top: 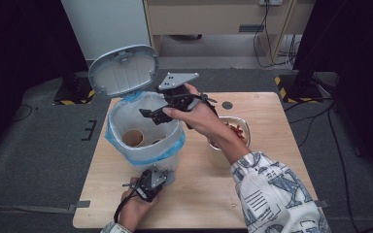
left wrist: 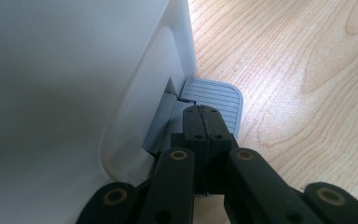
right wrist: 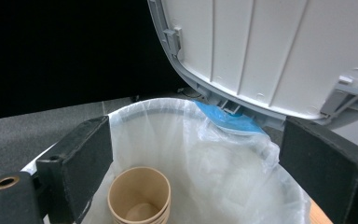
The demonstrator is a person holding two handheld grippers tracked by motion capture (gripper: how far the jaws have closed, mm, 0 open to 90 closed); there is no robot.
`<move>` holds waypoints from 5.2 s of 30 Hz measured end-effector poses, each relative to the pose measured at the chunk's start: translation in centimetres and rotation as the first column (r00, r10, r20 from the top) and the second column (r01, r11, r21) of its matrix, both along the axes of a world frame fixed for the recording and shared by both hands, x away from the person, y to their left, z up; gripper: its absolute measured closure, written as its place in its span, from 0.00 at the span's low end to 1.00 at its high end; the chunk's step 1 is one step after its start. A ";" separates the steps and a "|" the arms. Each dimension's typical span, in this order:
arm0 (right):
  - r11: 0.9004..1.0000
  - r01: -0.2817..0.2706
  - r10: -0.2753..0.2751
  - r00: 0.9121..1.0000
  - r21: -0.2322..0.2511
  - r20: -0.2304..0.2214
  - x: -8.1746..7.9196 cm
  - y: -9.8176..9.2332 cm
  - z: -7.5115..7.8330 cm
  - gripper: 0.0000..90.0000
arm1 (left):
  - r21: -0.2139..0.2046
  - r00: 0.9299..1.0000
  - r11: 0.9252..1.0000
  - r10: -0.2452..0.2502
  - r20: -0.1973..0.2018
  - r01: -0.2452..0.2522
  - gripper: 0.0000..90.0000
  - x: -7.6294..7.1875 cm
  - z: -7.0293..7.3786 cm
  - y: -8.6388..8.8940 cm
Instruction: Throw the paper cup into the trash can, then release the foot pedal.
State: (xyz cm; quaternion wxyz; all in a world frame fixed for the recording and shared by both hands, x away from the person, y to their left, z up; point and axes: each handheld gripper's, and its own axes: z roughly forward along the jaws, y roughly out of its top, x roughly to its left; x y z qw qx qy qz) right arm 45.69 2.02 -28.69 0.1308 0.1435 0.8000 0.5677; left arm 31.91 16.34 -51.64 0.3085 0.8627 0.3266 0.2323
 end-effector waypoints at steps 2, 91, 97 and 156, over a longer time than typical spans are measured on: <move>1.000 0.008 -0.008 1.000 0.000 -0.003 0.1 -0.2 0.0 0.11 | 0.001 1.000 1.000 0.000 0.000 0.000 1.00 0.0 0.0 0.0; 0.864 0.502 -0.501 0.864 0.016 -0.060 2.1 -23.1 -3.3 0.07 | -0.271 0.932 0.892 0.345 -0.111 -0.362 0.14 -1.3 1.6 12.1; 0.844 0.536 -0.534 0.843 0.011 -0.069 2.0 -24.5 -4.0 0.07 | -0.257 0.929 0.893 0.351 -0.118 -0.370 0.11 -0.8 1.1 12.1; 0.675 0.707 -0.736 0.622 -0.212 -0.266 -1.3 -31.9 -20.6 0.10 | -0.177 0.910 0.894 0.392 -0.134 -0.412 0.10 3.4 -1.8 14.5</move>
